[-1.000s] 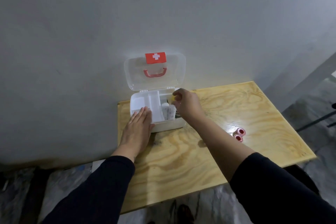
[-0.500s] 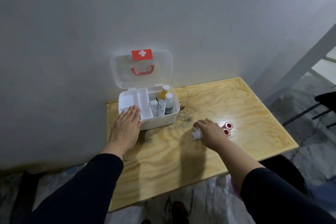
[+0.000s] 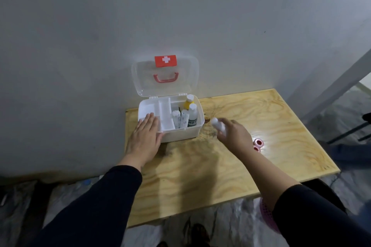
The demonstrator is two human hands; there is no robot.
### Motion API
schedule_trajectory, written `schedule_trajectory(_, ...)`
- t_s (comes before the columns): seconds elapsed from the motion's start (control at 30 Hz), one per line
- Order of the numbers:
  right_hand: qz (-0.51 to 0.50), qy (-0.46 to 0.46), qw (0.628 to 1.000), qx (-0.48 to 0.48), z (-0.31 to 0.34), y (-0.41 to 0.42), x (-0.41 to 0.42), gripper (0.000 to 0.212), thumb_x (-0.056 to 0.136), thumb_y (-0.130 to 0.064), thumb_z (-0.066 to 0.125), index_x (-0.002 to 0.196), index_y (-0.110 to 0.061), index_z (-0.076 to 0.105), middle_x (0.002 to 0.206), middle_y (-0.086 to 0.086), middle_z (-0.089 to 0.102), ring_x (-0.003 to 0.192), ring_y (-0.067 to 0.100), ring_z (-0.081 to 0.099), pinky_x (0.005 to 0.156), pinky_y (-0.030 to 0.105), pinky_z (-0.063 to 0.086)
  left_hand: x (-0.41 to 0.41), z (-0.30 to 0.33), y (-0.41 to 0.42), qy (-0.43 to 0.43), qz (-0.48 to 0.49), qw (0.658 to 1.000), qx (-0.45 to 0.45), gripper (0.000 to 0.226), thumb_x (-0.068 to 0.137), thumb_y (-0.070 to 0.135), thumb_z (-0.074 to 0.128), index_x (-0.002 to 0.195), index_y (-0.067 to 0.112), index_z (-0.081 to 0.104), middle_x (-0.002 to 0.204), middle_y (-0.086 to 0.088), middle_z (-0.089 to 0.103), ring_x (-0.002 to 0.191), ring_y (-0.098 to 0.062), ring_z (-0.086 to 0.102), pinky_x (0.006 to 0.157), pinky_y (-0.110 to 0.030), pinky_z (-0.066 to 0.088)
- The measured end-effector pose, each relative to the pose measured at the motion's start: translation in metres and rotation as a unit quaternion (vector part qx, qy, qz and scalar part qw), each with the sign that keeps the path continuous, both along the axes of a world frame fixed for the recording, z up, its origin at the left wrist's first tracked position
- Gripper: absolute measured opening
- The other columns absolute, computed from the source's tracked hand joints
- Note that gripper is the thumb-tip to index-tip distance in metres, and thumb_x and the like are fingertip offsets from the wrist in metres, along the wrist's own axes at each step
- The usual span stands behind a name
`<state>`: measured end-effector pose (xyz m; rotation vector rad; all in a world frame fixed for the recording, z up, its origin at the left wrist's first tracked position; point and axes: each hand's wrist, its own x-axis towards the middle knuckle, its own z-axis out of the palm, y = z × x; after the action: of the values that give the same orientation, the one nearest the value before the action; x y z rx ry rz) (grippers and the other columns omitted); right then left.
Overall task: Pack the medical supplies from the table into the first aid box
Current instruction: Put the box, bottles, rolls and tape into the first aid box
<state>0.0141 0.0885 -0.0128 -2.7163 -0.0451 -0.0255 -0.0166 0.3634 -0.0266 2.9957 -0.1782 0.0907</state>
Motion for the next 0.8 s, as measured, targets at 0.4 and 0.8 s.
schedule_trajectory(0.4, 0.040, 0.063, 0.983, 0.167, 0.074, 0.151, 0.032, 0.046, 0.078, -0.031, 0.064, 0.123, -0.020, 0.059, 0.113, 0.008, 0.068, 0.104, 0.026, 0.063, 0.079, 0.030, 0.047, -0.005, 0.010, 0.022, 0.052, 0.000, 0.996, 0.068, 0.052, 0.103, 0.025, 0.015, 0.148, 0.001, 0.003, 0.159, -0.013, 0.000, 0.146, -0.022, -0.001, 0.119, -0.031, 0.004)
schedule_trajectory(0.8, -0.001, 0.091, 0.995, -0.027, 0.040, 0.193, 0.050, 0.042, 0.087, -0.039, 0.058, 0.115, -0.008, 0.056, 0.120, 0.013, 0.057, 0.106, 0.031, 0.060, 0.080, 0.036, 0.050, 0.000, 0.000, 0.027, 0.057, -0.015, 0.998, 0.011, 0.049, 0.103, 0.017, 0.018, 0.149, 0.004, 0.005, 0.159, -0.008, 0.000, 0.146, -0.018, -0.003, 0.117, -0.026, -0.001)
